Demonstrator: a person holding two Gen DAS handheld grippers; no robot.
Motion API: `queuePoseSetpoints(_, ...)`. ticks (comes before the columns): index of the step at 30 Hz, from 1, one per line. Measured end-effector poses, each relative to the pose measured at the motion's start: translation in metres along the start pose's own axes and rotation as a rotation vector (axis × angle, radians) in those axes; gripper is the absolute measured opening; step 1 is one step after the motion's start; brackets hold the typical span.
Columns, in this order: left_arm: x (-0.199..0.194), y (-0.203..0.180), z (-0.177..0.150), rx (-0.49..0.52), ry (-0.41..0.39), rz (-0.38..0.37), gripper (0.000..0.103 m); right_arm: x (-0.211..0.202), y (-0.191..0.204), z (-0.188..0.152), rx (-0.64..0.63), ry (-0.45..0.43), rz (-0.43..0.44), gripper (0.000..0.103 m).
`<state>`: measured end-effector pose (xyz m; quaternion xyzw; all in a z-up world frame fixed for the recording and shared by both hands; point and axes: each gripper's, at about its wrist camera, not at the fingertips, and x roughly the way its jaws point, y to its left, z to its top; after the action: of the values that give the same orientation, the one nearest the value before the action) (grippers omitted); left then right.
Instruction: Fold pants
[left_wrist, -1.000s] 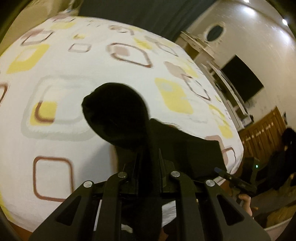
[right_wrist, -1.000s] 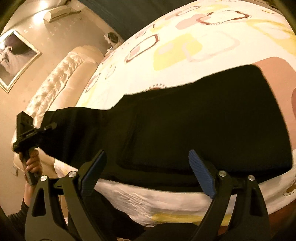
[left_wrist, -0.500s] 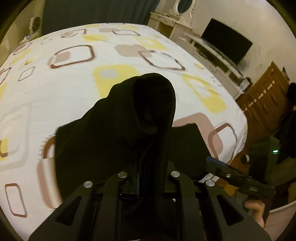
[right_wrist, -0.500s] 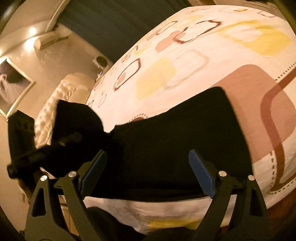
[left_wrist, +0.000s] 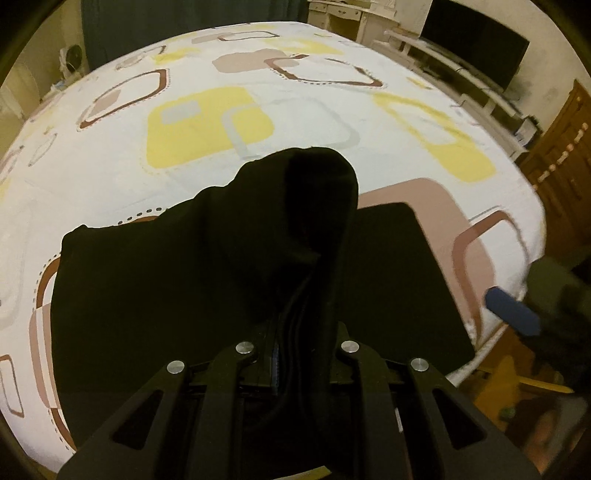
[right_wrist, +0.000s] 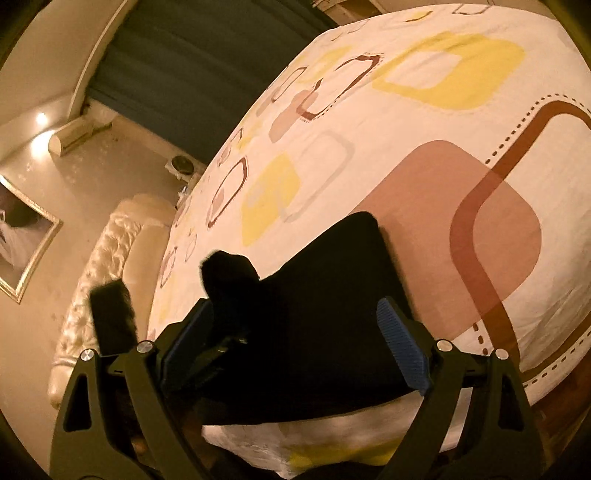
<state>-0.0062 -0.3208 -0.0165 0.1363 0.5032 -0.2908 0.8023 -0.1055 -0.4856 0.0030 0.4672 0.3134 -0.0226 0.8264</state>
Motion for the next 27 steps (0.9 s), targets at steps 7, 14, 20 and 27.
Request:
queuePoseSetpoints(7,0.004,-0.012,-0.003,0.004,-0.011,0.069,0.016,-0.005,-0.008,0.006,0.039,-0.020,0.018,0.090)
queuePoseSetpoints(14,-0.004,-0.019,-0.007,-0.014,-0.041,-0.006,0.033,-0.015,-0.015,0.010,0.063,-0.046,0.018,0.090)
queuePoseSetpoints(20,-0.019,-0.024,-0.005,-0.046,-0.082,-0.063,0.060,-0.021,-0.019,0.015,0.070,-0.067,0.016,0.090)
queuePoseSetpoints(27,-0.052,-0.015,-0.007,-0.070,-0.113,-0.152,0.061,-0.023,-0.016,0.014,0.049,-0.065,0.009,0.090)
